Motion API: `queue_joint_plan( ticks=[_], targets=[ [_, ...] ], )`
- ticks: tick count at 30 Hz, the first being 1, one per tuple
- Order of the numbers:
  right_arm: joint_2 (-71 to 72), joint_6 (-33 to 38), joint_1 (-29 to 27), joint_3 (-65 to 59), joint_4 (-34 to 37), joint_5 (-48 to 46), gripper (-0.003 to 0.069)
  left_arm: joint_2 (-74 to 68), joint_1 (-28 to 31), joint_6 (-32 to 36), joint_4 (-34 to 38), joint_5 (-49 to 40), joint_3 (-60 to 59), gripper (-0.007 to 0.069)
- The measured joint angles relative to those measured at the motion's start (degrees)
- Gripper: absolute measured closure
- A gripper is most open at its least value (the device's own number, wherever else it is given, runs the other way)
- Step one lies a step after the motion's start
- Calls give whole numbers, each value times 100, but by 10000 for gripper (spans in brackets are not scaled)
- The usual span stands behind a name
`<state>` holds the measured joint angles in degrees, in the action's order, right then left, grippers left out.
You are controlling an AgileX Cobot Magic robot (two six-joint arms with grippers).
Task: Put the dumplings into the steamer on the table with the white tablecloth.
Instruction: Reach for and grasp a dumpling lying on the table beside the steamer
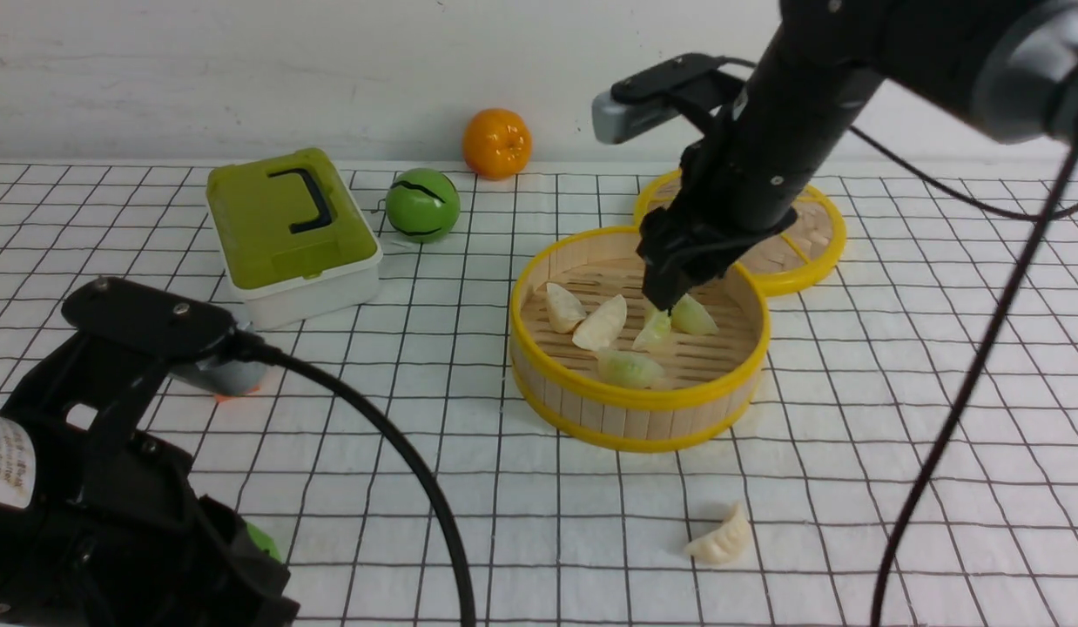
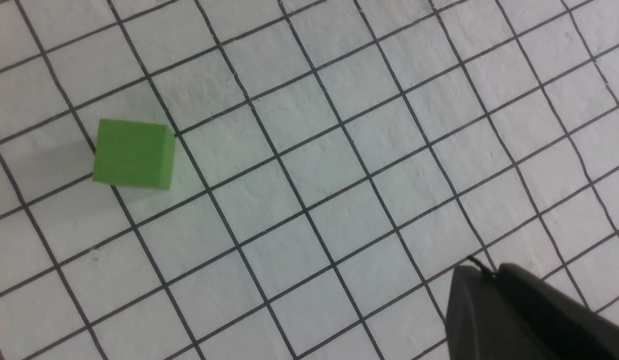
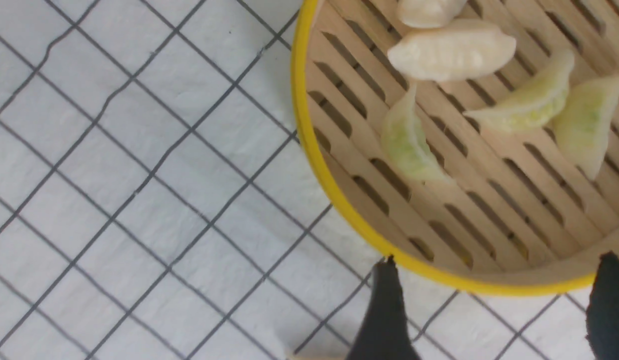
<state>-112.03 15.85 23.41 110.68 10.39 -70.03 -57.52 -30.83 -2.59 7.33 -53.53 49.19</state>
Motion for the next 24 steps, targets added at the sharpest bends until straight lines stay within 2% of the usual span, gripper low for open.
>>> queue_joint_plan(
  ticks=[6,8,11,12,15,19,20,24],
  targets=[
    [975,-21,43,-1478,144,-35,162,0,0,2,0,6,0,583],
    [1347,-21,146,-2308,144,-43,162,0,0,2,18,11,0,579],
    [1558,112,329,-3191,59,331,164,0,0,15,97,18,0,574],
    [1558,128,341,-3231,59,331,164,0,0,15,109,18,0,573],
    [1479,332,463,-3695,-107,1290,164,0,0,140,224,18,0,571],
    [1164,514,510,-3747,-139,1969,164,0,0,381,444,18,0,568],
    [1145,533,510,-3747,-139,1969,164,0,0,397,470,18,0,568],
    [692,1369,514,-3747,-153,1957,164,0,0,722,752,18,0,567]
  ],
)
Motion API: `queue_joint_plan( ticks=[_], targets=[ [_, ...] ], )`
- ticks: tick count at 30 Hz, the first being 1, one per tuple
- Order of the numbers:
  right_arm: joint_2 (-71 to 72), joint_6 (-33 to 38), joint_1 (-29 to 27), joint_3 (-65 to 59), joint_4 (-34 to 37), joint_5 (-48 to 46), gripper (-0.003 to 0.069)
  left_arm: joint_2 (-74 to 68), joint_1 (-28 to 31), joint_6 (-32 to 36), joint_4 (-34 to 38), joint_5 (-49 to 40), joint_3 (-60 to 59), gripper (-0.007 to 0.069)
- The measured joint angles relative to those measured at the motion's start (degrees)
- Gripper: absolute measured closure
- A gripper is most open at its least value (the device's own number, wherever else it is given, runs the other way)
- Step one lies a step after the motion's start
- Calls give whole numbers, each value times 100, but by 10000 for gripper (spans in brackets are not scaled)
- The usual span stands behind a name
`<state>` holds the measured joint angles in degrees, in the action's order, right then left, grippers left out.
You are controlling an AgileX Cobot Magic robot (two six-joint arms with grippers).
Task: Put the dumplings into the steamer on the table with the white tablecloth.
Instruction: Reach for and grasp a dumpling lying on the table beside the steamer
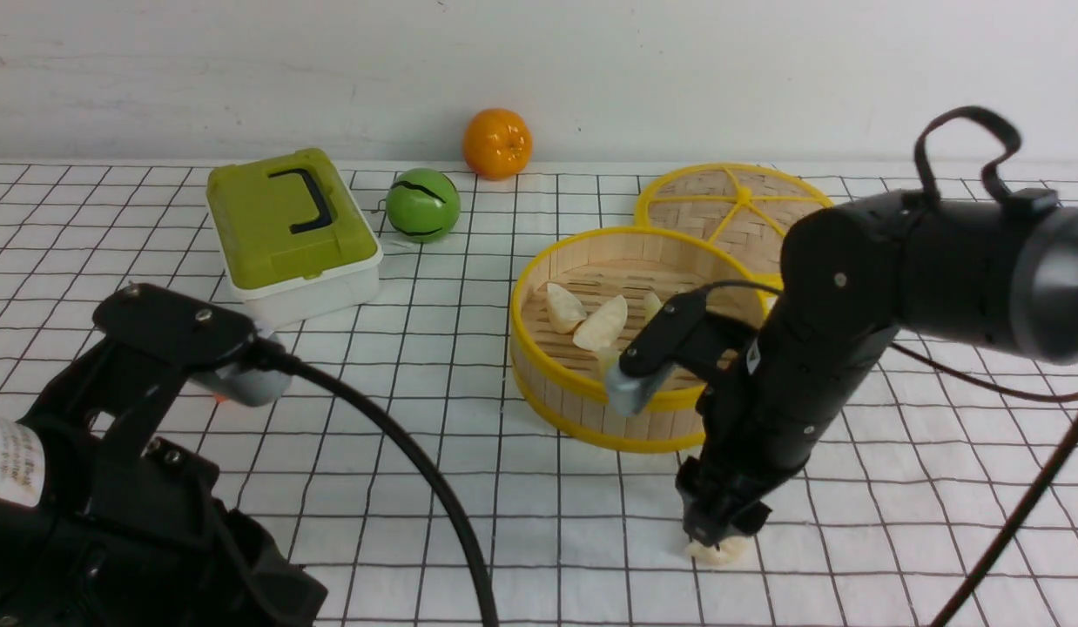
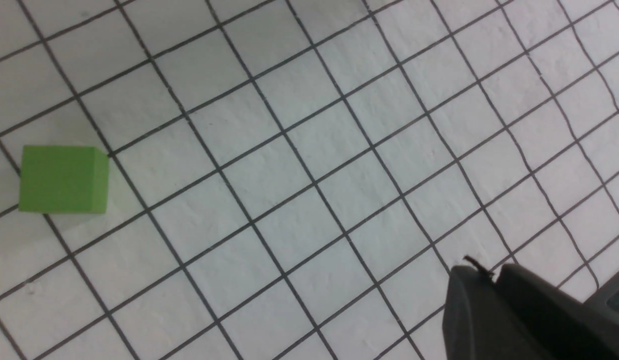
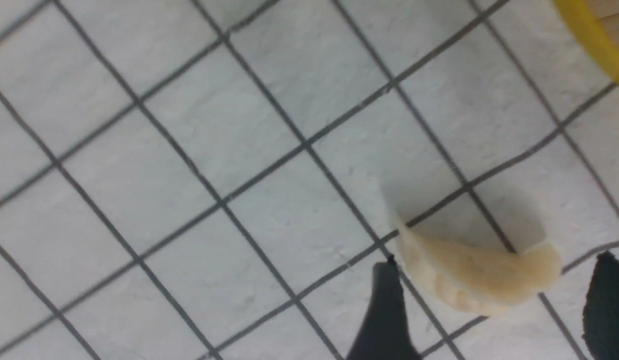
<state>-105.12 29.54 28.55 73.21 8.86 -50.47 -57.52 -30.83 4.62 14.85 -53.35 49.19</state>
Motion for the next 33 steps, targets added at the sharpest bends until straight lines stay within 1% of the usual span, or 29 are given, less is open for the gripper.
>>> queue_joint_plan(
  ticks=[7,10,15,16,18,19,22,24,26,27,29,33],
  targets=[
    [-218,2078,0,0,-352,-197,164,0,0,192,137,4,0,567],
    [-218,2970,0,0,-365,-186,164,0,0,281,149,4,0,567],
    [-261,3966,0,0,40,-82,167,0,0,319,148,4,0,564],
    [-274,4001,0,0,55,-82,169,0,0,319,148,4,0,564],
    [-418,4335,0,0,149,-77,190,0,0,321,148,4,0,563],
    [-418,4354,0,0,149,-77,193,0,0,321,148,4,0,563],
    [-593,4486,0,0,-10,-69,275,0,0,321,148,4,0,563],
    [-627,4466,0,0,-183,-12,368,0,0,321,159,4,0,563],
    [-627,4296,0,0,-320,22,463,0,0,321,159,4,0,560],
    [-608,4150,0,19,-386,37,473,0,0,321,162,4,0,557],
    [-545,3828,0,112,-483,28,461,0,0,321,162,4,0,554],
    [-254,3025,0,560,-499,9,460,0,0,321,169,-1,0,552]
  ],
)
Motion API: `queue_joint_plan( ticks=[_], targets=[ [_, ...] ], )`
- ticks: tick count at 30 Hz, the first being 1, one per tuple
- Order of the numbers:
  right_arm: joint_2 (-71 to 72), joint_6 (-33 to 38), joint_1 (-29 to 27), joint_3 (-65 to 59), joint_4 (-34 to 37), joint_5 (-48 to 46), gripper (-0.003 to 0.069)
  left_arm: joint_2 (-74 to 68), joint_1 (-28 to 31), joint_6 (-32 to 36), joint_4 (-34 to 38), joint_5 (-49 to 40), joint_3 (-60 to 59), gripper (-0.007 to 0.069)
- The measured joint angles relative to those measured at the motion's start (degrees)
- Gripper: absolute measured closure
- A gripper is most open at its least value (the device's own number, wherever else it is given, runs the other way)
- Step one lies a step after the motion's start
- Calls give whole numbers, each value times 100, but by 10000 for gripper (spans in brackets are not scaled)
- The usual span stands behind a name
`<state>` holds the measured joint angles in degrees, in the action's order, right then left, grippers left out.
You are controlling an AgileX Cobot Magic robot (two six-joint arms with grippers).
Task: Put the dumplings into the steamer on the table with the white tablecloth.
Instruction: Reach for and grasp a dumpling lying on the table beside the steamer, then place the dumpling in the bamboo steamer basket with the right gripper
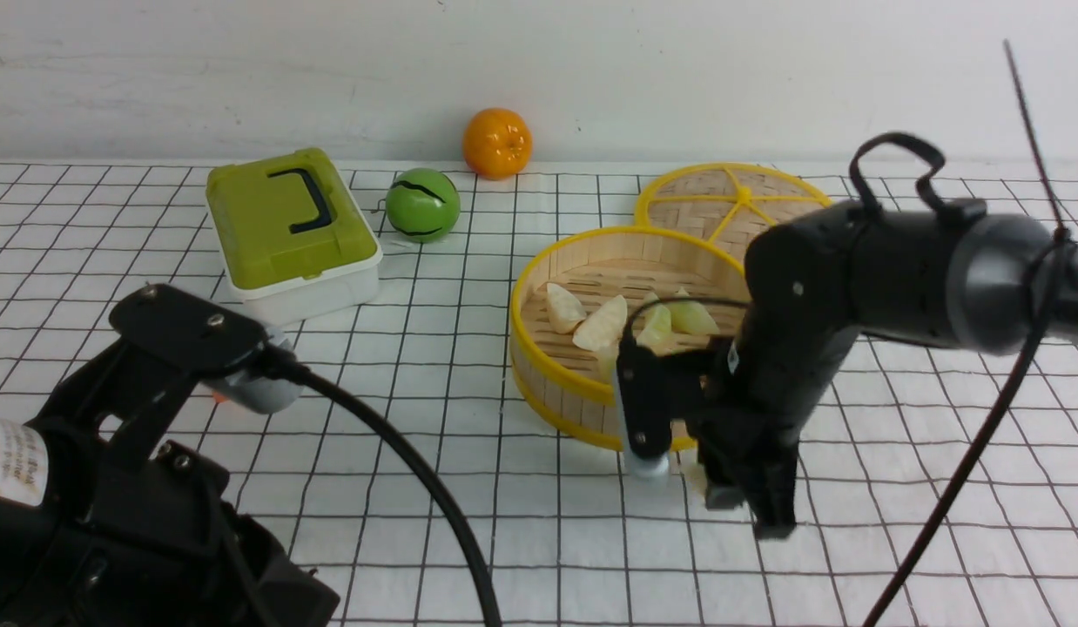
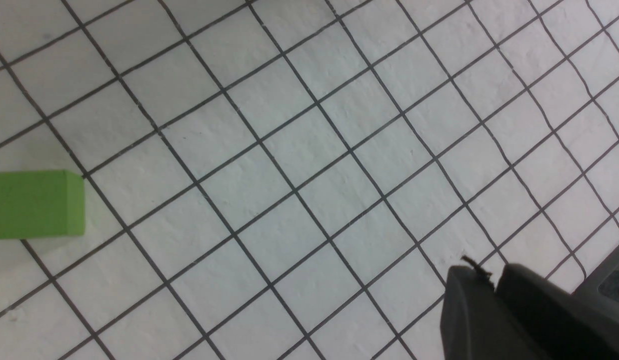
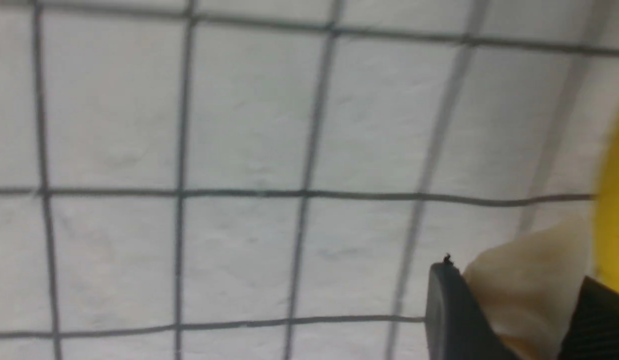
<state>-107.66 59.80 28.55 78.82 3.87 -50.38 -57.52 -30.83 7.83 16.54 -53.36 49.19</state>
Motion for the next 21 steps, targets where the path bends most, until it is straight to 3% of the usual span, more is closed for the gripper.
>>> queue_joint_plan(
  ticks=[5,10,14,21],
  targets=[
    [136,-907,-89,706,-20,344,460,0,0,5,5,0,0,550],
    [-256,-2068,-287,1039,-67,1439,460,0,0,5,12,-15,0,549],
    [-664,-2701,-346,1039,-223,1540,460,0,0,5,12,-67,0,549],
    [-1091,-4575,-481,1039,-907,1571,457,0,0,5,12,-153,0,542]
  ],
)
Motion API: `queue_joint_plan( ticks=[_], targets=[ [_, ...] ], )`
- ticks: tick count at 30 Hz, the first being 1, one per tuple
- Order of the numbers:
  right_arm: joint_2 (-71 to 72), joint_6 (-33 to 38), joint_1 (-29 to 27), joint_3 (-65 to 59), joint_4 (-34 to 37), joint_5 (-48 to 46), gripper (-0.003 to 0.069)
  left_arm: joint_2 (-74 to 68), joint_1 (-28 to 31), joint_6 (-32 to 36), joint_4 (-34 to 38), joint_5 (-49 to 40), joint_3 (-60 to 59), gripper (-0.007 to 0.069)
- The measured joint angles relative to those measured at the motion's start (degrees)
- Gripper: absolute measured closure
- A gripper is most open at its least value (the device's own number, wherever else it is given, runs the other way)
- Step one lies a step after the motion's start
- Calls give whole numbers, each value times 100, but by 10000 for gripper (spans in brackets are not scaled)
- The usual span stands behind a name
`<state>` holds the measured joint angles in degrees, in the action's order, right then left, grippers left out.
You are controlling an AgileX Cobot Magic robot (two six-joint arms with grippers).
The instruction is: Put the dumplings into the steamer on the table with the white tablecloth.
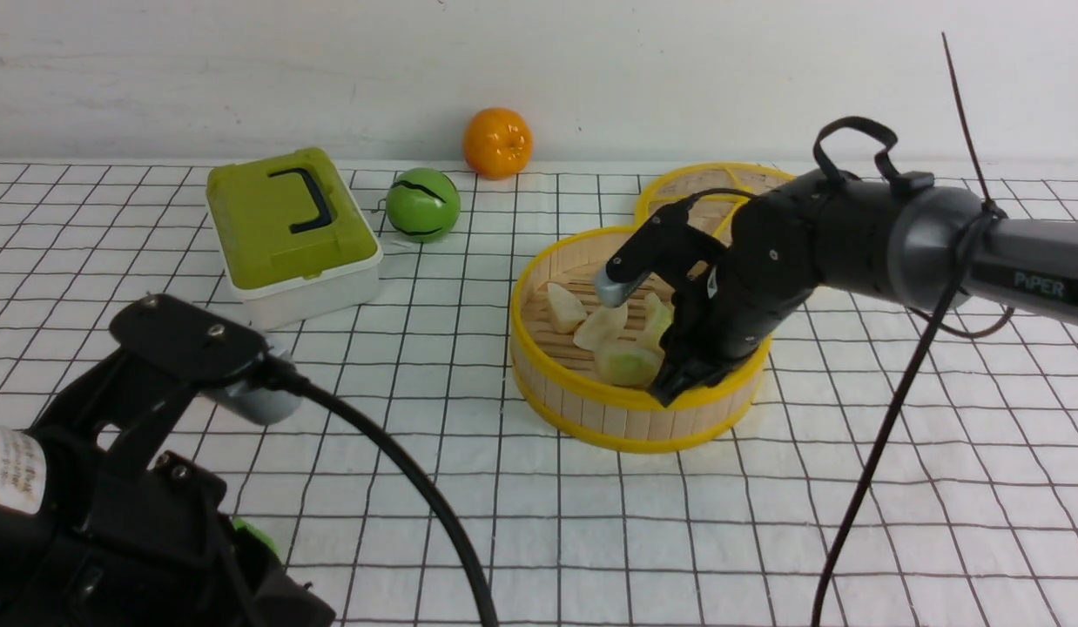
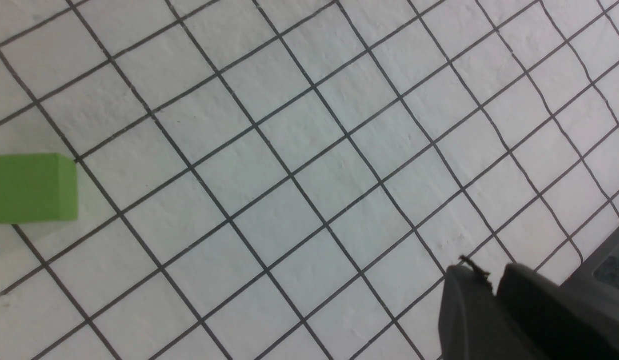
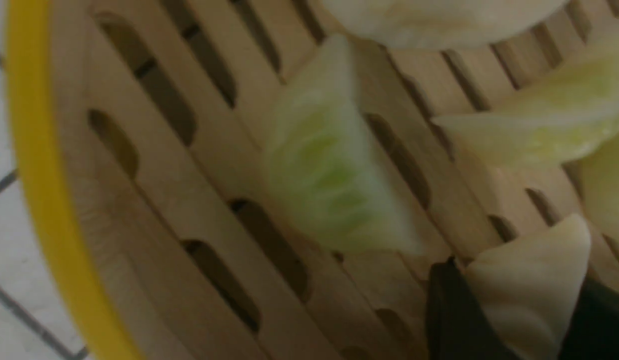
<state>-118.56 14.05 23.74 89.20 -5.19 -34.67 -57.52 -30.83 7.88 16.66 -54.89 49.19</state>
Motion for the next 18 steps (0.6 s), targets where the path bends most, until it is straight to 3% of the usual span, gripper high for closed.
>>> queue_joint_plan(
  ticks=[5,8,11,14,18],
  targets=[
    [32,-684,-42,27,-144,20,352,0,0,0,0,-1,0,537],
    [195,-874,-36,269,-40,-351,237,28,0,0,0,-144,0,533],
    [546,-889,-36,478,285,-687,205,156,0,0,0,-431,-5,531],
    [1095,-889,-36,510,784,-848,245,567,0,-57,-6,-533,-139,531],
    [2040,-642,-36,324,1463,-923,412,1521,0,-367,-196,-443,-564,528]
  ],
)
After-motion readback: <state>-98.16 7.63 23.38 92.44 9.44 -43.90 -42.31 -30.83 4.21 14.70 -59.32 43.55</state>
